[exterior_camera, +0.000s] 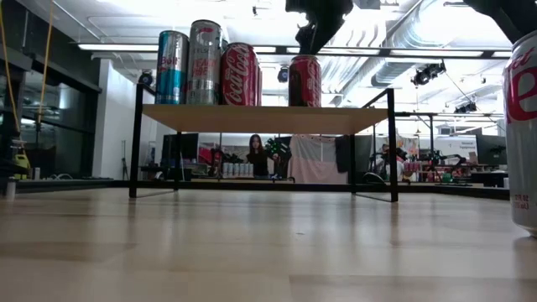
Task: Place canned beverage on shelf
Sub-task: Put the red-white soda can aligned with the other red-white soda cans on the shelf
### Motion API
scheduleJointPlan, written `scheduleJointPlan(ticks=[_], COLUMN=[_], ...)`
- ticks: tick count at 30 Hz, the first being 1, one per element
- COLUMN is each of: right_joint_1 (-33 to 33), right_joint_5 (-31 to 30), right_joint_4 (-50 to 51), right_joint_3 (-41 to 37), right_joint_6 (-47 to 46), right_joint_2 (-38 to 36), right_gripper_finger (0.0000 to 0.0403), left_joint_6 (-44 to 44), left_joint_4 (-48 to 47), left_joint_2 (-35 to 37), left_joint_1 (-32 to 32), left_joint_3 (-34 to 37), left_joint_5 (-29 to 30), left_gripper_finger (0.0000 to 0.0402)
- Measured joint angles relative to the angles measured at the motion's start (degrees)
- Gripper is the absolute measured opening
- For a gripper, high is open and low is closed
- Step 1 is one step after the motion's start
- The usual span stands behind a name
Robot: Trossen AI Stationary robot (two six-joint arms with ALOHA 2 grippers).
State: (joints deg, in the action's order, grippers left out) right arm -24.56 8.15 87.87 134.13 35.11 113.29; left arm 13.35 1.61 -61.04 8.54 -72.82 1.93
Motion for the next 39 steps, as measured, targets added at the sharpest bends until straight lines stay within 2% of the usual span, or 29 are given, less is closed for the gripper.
scheduleJointPlan(ticks=[10,16,20,28,39], right_joint_1=[-0.1,-0.2,-0.2,-0.5,0.1], right_joint_5=[-1.7,-2.4,-4.8,-5.2,-4.9], right_joint_4=[-0.6,-0.7,-1.5,-2.0,-3.5], right_joint_3=[0.0,0.0,0.0,0.0,0.0], right_joint_6=[1.3,-2.9,-12.5,-39.1,-55.6], right_joint_2=[3.4,4.9,5.0,4.8,4.8], right_gripper_finger=[0.0393,0.0391,0.0377,0.0326,0.0315], left_joint_6=[-0.1,-1.2,-3.1,-4.6,-4.6], left_joint_4=[0.0,0.0,0.1,0.0,-0.1], left_joint_2=[0.0,0.0,1.4,3.9,4.1], left_joint_1=[0.0,0.0,0.1,0.1,0.1], left_joint_3=[0.0,0.0,0.0,0.0,0.0], left_joint_5=[0.0,0.0,0.0,2.7,2.8], left_gripper_finger=[0.0262,0.0262,0.0262,0.0262,0.0262])
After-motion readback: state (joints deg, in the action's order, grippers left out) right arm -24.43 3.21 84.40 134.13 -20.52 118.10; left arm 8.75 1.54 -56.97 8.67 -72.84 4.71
